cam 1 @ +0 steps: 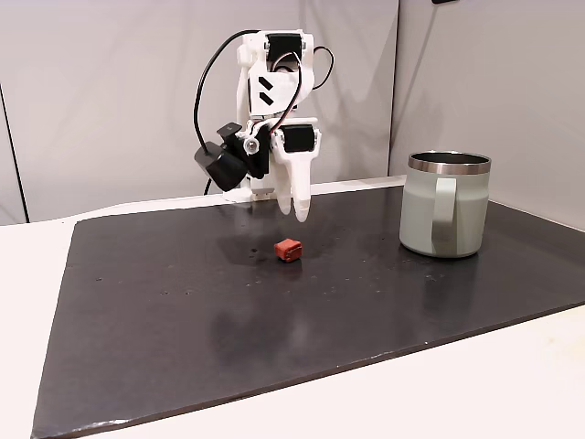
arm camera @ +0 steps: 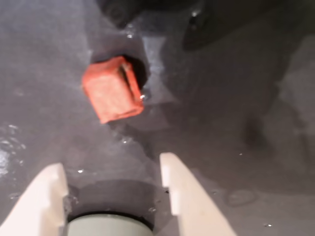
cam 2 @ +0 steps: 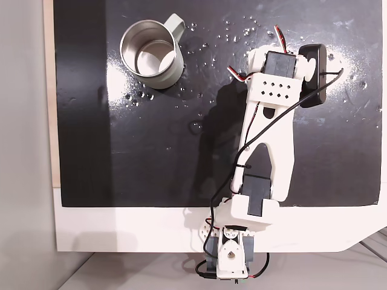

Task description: Grasp a cube and put it in the cup.

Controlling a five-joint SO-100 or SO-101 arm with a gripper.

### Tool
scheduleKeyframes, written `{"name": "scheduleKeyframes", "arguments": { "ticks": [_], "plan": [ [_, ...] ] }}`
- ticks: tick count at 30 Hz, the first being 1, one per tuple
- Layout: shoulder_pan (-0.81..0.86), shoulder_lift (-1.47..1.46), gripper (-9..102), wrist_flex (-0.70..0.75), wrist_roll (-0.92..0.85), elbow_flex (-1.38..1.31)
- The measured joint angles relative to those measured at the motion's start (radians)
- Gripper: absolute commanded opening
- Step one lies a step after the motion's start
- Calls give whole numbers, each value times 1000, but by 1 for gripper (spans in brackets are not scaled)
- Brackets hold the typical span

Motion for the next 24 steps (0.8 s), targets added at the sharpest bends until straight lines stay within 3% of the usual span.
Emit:
{"name": "scheduleKeyframes", "arguments": {
  "ticks": [8,24],
  "plan": [
    [2,-67,22,9,-9,-8],
    [48,-336,21,101,-28,-288]
  ]
}}
